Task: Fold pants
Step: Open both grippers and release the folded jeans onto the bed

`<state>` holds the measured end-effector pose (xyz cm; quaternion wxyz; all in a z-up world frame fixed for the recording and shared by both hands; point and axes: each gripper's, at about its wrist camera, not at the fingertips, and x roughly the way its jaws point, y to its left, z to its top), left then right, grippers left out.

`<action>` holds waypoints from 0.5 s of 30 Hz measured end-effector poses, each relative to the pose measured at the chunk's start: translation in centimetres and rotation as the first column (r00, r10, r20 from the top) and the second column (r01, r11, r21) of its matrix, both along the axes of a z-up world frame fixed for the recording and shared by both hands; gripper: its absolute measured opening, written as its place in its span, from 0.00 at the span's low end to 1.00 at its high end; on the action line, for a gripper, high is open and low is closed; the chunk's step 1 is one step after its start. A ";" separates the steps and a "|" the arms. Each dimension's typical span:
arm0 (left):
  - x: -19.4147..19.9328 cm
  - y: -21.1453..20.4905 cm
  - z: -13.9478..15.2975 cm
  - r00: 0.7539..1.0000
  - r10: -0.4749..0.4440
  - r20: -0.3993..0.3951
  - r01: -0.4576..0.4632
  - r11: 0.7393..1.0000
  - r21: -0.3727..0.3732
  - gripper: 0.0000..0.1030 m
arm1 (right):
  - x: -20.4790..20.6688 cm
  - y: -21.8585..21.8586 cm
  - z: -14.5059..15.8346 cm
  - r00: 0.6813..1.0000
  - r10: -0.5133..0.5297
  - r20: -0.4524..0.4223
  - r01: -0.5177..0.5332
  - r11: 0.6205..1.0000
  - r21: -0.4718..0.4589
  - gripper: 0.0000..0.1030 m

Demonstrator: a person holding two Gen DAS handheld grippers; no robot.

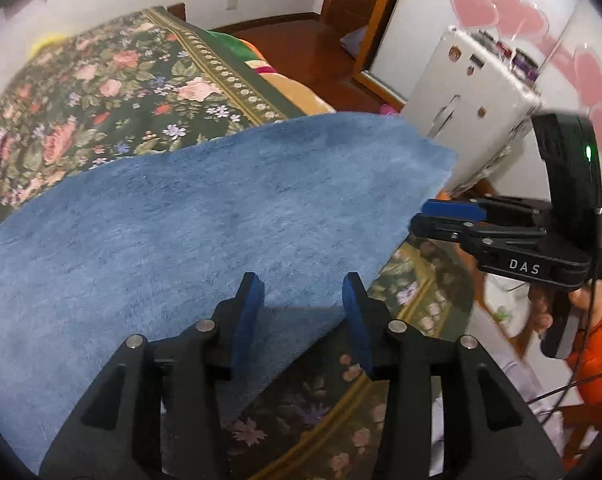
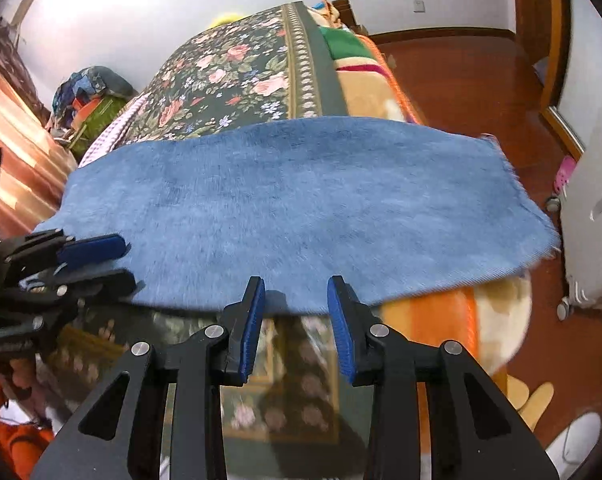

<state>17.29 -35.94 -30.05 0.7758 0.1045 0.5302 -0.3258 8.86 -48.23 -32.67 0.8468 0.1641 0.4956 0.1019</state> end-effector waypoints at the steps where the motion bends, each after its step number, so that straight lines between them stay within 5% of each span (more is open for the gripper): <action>1: 0.7 0.1 0.5 1.000 0.015 -0.004 -0.016 1.000 -0.016 0.42 | 0.1 -0.1 0.4 1.000 -0.012 -0.001 0.012 1.000 -0.013 0.29; 8: 6.9 -1.5 2.1 0.996 0.083 0.015 -0.083 0.997 -0.001 0.42 | 1.9 -4.7 2.9 0.988 -0.133 0.072 0.140 0.985 -0.105 0.29; 15: 11.4 -4.2 -1.7 0.989 0.123 -0.084 -0.120 0.992 0.049 0.42 | 7.6 -5.5 -0.8 0.993 -0.119 0.001 0.118 0.989 -0.085 0.29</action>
